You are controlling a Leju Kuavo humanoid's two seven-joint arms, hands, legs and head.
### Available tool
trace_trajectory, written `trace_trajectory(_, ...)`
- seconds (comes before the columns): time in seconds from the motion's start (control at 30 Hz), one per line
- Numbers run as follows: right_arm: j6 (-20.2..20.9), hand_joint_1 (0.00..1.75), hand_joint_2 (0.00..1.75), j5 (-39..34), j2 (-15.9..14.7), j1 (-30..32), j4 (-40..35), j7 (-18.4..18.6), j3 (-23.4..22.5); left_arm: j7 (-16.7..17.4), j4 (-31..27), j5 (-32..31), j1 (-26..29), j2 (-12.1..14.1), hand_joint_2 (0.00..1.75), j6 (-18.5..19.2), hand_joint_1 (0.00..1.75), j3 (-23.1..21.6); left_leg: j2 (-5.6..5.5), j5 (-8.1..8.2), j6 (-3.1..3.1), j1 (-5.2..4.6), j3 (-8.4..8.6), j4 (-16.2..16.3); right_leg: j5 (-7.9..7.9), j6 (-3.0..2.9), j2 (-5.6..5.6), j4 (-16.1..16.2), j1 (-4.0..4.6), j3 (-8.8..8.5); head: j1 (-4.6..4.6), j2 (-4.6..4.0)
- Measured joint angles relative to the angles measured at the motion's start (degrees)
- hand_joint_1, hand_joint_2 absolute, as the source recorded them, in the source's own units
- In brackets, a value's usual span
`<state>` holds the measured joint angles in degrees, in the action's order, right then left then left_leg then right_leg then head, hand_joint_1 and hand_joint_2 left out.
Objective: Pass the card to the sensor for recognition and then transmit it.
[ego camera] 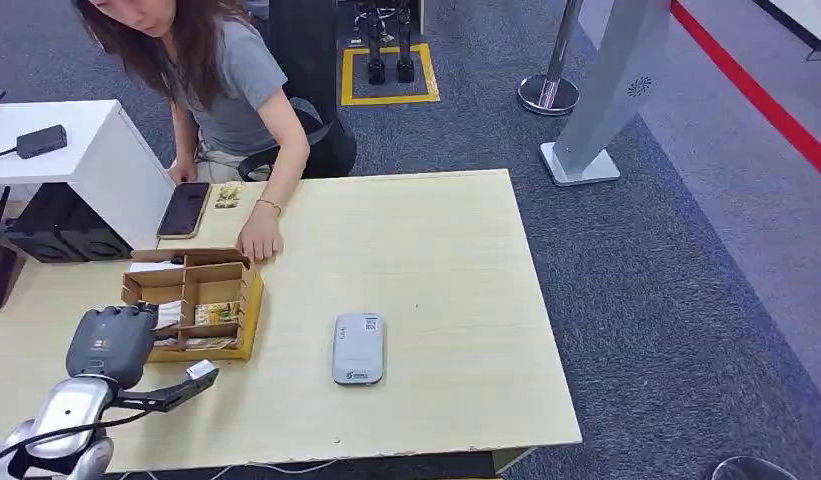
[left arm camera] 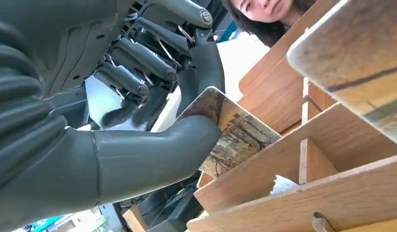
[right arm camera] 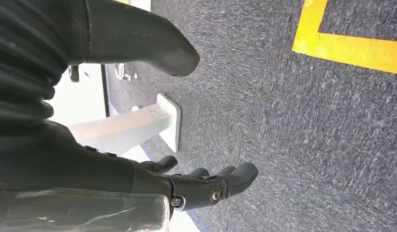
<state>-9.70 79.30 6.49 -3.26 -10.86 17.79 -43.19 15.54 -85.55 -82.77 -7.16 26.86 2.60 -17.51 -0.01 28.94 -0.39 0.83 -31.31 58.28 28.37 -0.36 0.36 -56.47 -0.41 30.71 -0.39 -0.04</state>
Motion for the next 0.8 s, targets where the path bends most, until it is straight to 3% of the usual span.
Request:
trace_trajectory(0.4, 0.02, 0.0, 1.75, 0.13, 0.0, -0.01, 0.0, -0.35, -0.44, -0.11, 0.0, -0.46, -0.42, -0.11, 1.75, -0.55, 1.75, 0.13, 0.0, 0.0, 0.0, 0.0, 0.01, 0.0, 0.0, 0.0, 0.0, 0.0, 0.0, 0.01, 0.0, 0.0)
trace_trajectory(0.8, 0.09, 0.0, 1.75, 1.01, 0.0, -0.08, 0.0, -0.7, -0.44, -0.94, -0.04, -0.98, -5.49, -1.09, 1.75, -2.43, 1.75, 0.07, -0.01, -0.01, 0.0, 0.0, 0.0, 0.01, -0.01, -0.01, 0.0, 0.0, 0.0, 0.04, 0.02, 0.0)
